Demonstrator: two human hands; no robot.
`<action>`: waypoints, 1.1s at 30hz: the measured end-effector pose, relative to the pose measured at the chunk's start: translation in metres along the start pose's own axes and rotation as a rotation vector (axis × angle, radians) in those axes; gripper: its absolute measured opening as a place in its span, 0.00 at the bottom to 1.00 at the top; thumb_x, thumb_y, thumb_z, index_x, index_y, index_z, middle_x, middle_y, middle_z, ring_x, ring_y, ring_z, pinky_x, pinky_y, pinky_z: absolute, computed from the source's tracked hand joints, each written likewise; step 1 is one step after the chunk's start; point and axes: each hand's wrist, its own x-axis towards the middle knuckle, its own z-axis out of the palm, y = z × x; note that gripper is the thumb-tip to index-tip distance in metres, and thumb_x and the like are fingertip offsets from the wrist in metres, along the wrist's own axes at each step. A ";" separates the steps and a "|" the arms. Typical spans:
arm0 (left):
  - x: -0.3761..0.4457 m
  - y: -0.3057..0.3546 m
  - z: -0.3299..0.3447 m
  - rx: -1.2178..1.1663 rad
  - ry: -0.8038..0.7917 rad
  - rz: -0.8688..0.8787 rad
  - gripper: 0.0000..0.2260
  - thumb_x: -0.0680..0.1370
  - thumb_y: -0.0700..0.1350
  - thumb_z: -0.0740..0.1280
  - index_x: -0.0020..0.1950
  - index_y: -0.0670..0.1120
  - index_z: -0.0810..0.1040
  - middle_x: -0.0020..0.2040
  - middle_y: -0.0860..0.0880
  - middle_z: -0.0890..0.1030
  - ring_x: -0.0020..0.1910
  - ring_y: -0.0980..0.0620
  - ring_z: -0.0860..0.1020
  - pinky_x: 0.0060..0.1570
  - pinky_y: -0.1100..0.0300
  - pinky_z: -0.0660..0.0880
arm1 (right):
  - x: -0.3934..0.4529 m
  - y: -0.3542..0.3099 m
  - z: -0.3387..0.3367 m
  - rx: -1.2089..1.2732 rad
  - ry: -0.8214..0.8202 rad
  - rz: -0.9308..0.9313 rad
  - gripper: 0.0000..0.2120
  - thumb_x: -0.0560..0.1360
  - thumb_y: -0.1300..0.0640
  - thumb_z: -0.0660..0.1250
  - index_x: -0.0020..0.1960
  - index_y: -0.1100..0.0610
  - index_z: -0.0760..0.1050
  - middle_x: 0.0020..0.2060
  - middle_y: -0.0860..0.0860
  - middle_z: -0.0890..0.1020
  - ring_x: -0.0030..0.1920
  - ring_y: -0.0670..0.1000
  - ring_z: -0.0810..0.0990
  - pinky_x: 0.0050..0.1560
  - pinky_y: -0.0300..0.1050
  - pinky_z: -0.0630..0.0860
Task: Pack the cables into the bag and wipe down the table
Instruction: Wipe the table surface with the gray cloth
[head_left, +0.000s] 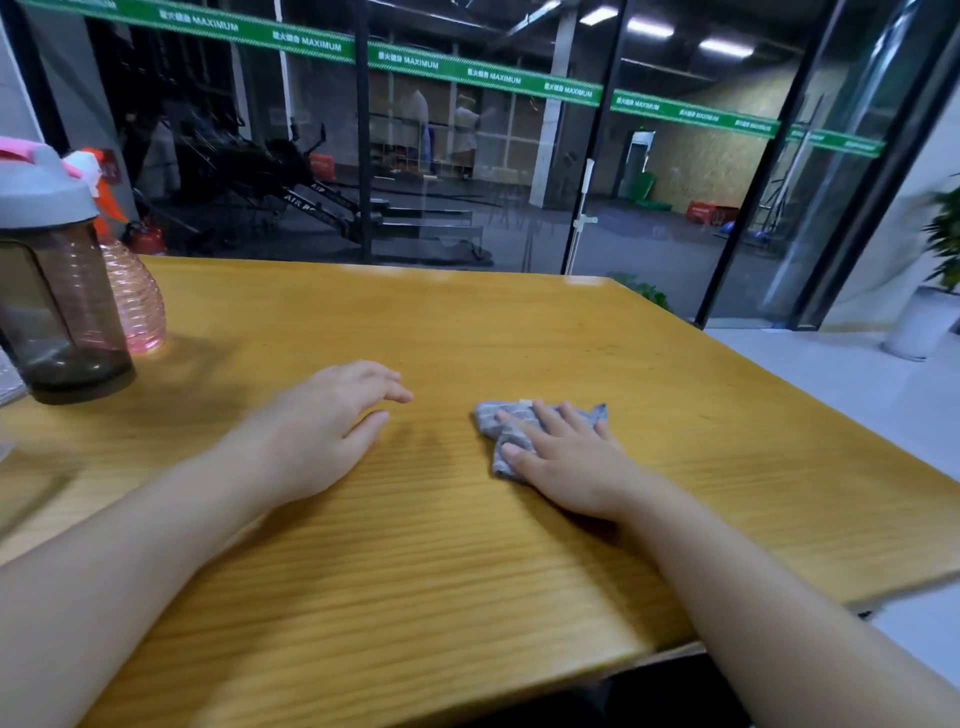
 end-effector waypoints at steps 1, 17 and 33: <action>0.002 0.006 0.002 -0.002 -0.004 0.011 0.14 0.80 0.44 0.58 0.64 0.54 0.73 0.68 0.58 0.67 0.67 0.58 0.64 0.60 0.72 0.54 | -0.010 -0.008 0.003 0.002 0.013 -0.066 0.25 0.77 0.34 0.43 0.73 0.32 0.44 0.77 0.46 0.45 0.76 0.51 0.40 0.73 0.57 0.40; 0.058 0.121 0.045 -0.151 0.076 0.223 0.13 0.78 0.42 0.62 0.62 0.49 0.75 0.65 0.52 0.71 0.65 0.54 0.68 0.60 0.71 0.56 | -0.077 0.070 -0.007 0.038 0.016 -0.026 0.24 0.77 0.34 0.46 0.72 0.30 0.47 0.76 0.39 0.45 0.75 0.44 0.39 0.73 0.49 0.39; 0.050 0.111 0.068 -0.297 0.070 0.129 0.12 0.77 0.42 0.63 0.59 0.52 0.77 0.60 0.58 0.73 0.61 0.60 0.70 0.61 0.68 0.62 | -0.046 0.232 -0.026 0.092 0.103 0.561 0.29 0.77 0.34 0.44 0.76 0.42 0.51 0.77 0.44 0.49 0.76 0.51 0.45 0.72 0.56 0.44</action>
